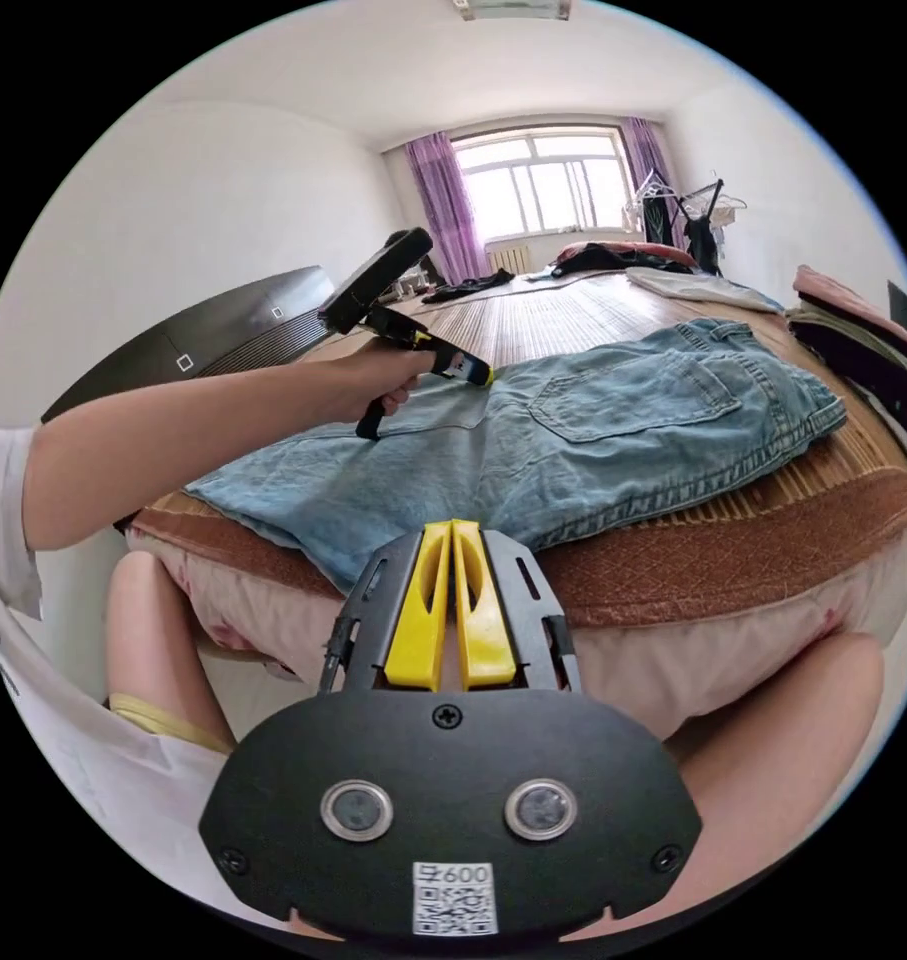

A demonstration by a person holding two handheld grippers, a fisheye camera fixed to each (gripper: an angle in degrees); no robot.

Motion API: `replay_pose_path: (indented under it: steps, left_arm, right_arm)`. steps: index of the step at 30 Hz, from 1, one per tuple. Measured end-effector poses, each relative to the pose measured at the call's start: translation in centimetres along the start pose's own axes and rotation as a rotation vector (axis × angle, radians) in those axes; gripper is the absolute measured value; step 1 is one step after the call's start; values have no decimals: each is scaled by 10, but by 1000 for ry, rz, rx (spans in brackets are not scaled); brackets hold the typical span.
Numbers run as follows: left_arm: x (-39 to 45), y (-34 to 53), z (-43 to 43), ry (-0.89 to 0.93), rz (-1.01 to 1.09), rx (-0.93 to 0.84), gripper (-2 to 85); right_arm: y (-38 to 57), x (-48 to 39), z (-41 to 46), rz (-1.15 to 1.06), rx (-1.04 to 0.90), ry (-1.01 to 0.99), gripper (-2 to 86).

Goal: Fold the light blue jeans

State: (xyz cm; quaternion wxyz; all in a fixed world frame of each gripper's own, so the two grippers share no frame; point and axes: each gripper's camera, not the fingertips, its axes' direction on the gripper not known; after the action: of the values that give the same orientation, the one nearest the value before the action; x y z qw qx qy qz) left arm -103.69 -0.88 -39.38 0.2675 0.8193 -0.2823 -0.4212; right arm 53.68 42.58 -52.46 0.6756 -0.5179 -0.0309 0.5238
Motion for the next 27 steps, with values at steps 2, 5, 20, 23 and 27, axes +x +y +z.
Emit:
replay_pose_path:
  steps: [2, 5, 20, 23, 27]
  left_arm:
    - [-2, 10, 4, -19, 17, -5, 8]
    - [-6, 24, 9, -36, 24, 0, 8]
    - [-49, 104, -40, -54, 30, 21, 7]
    - [-56, 105, -16, -85, 37, -19, 7]
    - [-44, 124, 9, -203, 184, -45, 8]
  right_arm:
    - [15, -8, -12, -7, 22, 38, -8]
    - [12, -1, -18, -13, -4, 17, -8]
    - [16, -38, -69, -190, -109, 88, -9]
    - [29, -59, -75, -241, -95, 151, -9]
    - [34, -60, -90, -221, -79, 146, -8]
